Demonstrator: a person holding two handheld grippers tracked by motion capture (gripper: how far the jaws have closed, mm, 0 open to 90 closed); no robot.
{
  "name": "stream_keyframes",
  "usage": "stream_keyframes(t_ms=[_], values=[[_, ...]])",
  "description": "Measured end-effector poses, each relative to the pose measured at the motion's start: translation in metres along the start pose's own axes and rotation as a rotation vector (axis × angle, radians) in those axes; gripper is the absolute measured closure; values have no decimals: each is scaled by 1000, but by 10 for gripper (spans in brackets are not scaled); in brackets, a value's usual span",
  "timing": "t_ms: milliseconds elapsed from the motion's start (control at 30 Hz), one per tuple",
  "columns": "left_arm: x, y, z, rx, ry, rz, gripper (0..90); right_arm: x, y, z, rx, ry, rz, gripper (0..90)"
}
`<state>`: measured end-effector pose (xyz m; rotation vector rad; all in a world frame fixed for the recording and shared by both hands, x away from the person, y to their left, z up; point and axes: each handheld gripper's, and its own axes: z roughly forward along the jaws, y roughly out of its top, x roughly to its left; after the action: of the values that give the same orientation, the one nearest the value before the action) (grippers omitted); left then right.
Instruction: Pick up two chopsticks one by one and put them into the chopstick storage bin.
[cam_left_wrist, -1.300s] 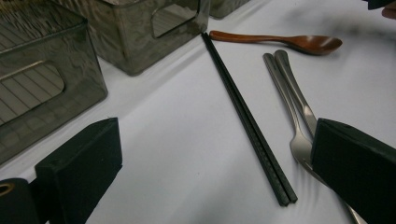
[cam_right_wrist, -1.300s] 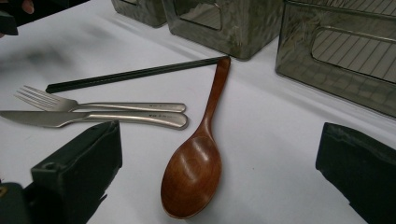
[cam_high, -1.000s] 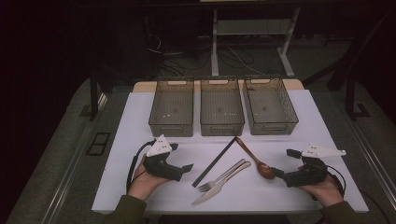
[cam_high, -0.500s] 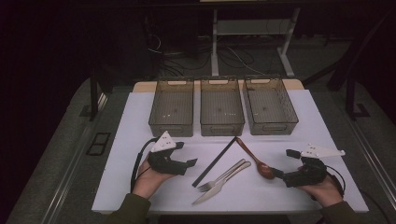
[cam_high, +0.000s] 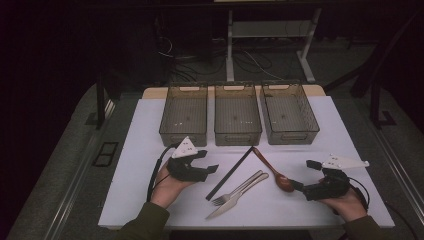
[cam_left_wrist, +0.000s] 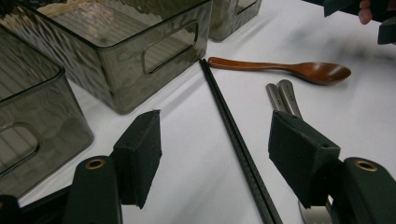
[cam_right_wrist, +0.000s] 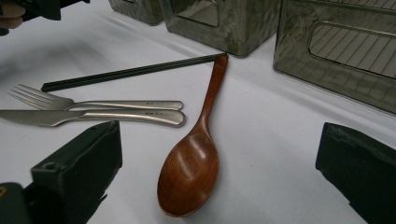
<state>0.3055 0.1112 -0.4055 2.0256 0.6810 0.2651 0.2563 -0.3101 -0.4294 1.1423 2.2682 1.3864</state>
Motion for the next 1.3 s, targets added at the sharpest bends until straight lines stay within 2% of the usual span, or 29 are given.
stream_keyframes(t_ms=[633, 900, 1133, 1200, 1300], values=[[-3, 15, 23, 17, 1, -4, 387, -1, -2, 3, -8, -4, 15, 0], [-8, 20, 35, 24, 3, -1, 446, -2, -2, 3, -5, -4, 19, 0], [-13, 15, 43, 64, 6, 10, 533, -2, -2, 3, -6, -5, 16, 0], [-14, 12, 47, 95, 4, 19, 560, -2, -2, 3, -6, -5, 16, 0], [-15, 10, 50, 103, 5, 14, 581, -2, -2, 3, -6, -4, 17, 0]])
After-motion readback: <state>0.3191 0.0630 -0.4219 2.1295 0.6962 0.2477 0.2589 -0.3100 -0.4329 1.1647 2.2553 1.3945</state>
